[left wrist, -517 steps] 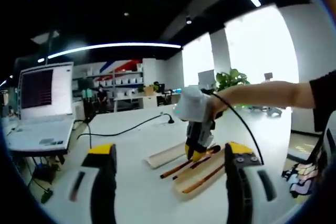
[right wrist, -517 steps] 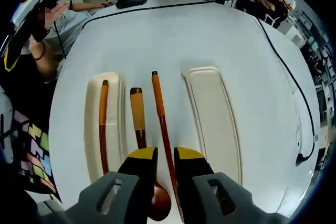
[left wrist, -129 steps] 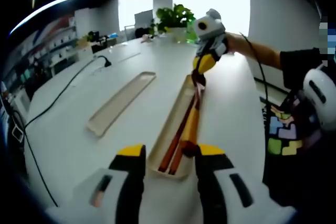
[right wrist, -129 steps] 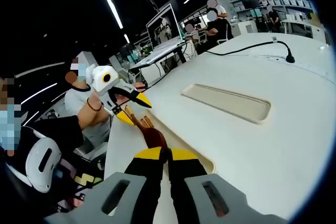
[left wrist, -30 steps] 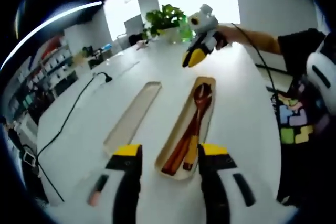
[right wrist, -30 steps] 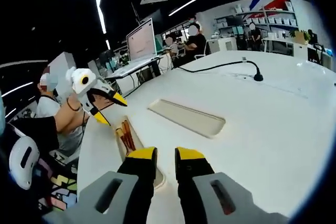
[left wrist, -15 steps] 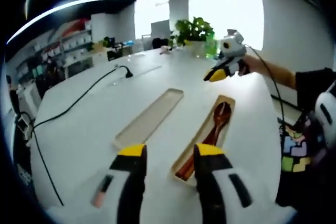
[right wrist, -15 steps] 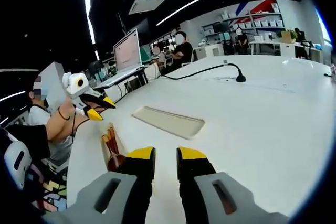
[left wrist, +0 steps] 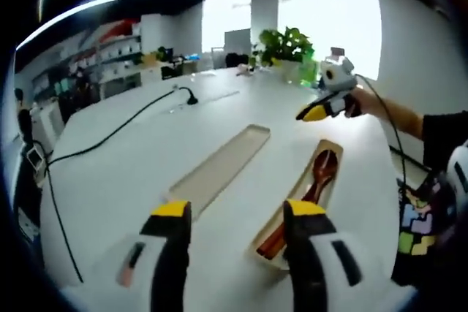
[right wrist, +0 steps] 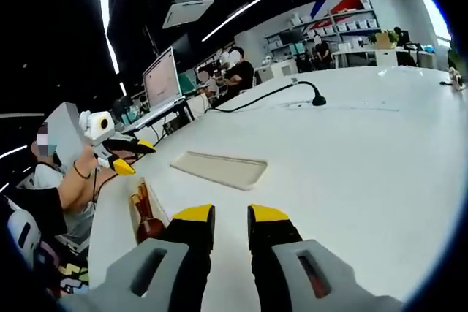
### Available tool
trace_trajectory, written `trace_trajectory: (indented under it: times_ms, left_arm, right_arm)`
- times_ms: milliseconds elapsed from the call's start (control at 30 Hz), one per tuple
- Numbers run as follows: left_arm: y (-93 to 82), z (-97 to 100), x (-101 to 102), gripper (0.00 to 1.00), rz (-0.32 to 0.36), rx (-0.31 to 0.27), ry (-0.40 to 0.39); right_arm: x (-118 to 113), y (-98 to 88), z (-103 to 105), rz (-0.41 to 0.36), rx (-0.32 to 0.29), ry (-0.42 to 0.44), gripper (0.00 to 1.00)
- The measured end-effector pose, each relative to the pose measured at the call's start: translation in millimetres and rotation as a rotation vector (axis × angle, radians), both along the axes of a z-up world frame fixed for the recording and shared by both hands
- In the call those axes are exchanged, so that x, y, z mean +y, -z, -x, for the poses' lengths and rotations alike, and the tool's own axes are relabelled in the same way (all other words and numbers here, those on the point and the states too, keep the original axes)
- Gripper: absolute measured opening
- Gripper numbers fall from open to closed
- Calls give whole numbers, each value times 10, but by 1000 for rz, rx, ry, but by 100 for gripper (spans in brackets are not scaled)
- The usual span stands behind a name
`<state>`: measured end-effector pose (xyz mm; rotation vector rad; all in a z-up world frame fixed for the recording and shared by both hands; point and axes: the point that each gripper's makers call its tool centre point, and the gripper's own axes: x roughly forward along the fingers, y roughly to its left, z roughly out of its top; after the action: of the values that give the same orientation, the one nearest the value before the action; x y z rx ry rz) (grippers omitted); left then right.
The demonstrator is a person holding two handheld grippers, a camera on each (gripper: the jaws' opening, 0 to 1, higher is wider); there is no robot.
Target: Arrange the utensils inside the cutlery case until each visible utensil rests in its matching compartment.
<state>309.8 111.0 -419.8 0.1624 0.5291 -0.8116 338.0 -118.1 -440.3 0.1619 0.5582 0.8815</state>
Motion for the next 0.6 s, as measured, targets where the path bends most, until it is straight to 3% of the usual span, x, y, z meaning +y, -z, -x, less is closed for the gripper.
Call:
trace_trajectory:
  times_ms: [200,333,433,600]
  left_arm:
    - [122,-56,16,56,-2,52,-12]
    - [115,-156,-5,56,143,150,-72]
    - [106,-237,32,57,162,155,-104]
    - [94,-271,-13,65,284,270,-151]
  right_arm:
    - [16,3,-50,37,-2,-2,18]
    - [60,-39,-152,29,-10,14,20]
    - [116,-20,-208,39,-3,15,21]
    - [136,16,-319,65,6,30,21]
